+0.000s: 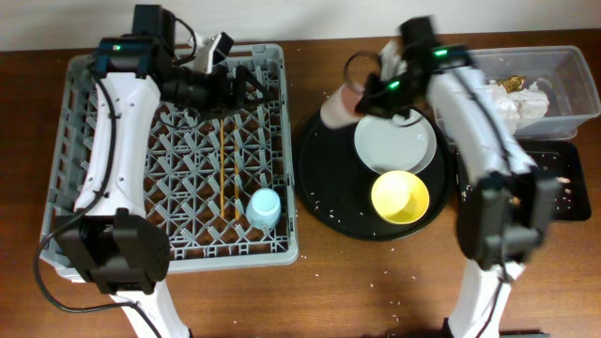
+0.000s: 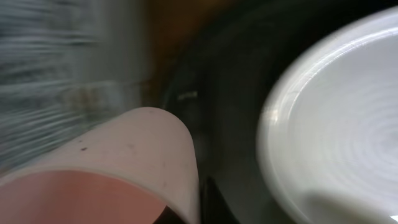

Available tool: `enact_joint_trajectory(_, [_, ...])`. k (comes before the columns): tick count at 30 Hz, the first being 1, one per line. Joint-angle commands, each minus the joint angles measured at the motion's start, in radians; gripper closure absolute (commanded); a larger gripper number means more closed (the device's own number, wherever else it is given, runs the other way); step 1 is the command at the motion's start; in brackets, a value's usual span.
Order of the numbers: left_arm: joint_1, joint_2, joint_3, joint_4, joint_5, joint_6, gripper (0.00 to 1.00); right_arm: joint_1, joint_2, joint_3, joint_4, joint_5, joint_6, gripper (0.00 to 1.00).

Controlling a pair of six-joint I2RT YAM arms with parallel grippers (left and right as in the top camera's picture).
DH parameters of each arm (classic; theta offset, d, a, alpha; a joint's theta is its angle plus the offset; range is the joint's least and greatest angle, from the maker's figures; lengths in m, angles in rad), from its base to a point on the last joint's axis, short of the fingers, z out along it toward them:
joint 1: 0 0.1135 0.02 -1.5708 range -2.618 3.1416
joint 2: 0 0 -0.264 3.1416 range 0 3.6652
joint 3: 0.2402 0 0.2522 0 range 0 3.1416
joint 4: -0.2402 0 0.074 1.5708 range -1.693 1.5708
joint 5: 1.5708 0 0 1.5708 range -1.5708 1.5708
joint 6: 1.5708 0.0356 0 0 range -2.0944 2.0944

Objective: Sort waste into correct bins and load items into the dishwasher rack

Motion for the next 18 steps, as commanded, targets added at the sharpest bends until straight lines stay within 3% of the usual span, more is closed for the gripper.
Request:
enact_joint_trajectory(1, [0.042, 0.001, -0.106, -0.037, 0.611, 0.456, 0.01, -0.117, -0.171, 0.033, -0.015, -0.616, -0.231, 0.96])
enact_joint_trajectory(3, [0.041, 0.001, -0.183, -0.045, 0.754, 0.581, 0.01, -0.121, -0.171, 0.031, -0.011, -0.673, -0.25, 0.96])
enact_joint_trajectory(6, [0.014, 0.001, -0.252, -0.052, 0.769, 0.594, 0.01, 0.008, -0.168, 0.03, 0.053, -0.671, -0.261, 0.96])
enact_joint_trajectory(11, [-0.01, 0.0, -0.251, -0.089, 0.769, 0.594, 0.01, 0.181, -0.111, 0.03, 0.198, -0.577, -0.106, 0.96])
enact_joint_trajectory(17, [-0.011, 0.0, -0.251, -0.1, 0.769, 0.593, 0.11, 0.232, -0.042, 0.023, 0.295, -0.417, 0.006, 0.96])
enact_joint_trajectory(18, [-0.011, 0.0, -0.251, -0.1, 0.769, 0.594, 0.22, 0.232, -0.036, 0.023, 0.302, -0.409, 0.005, 0.96])
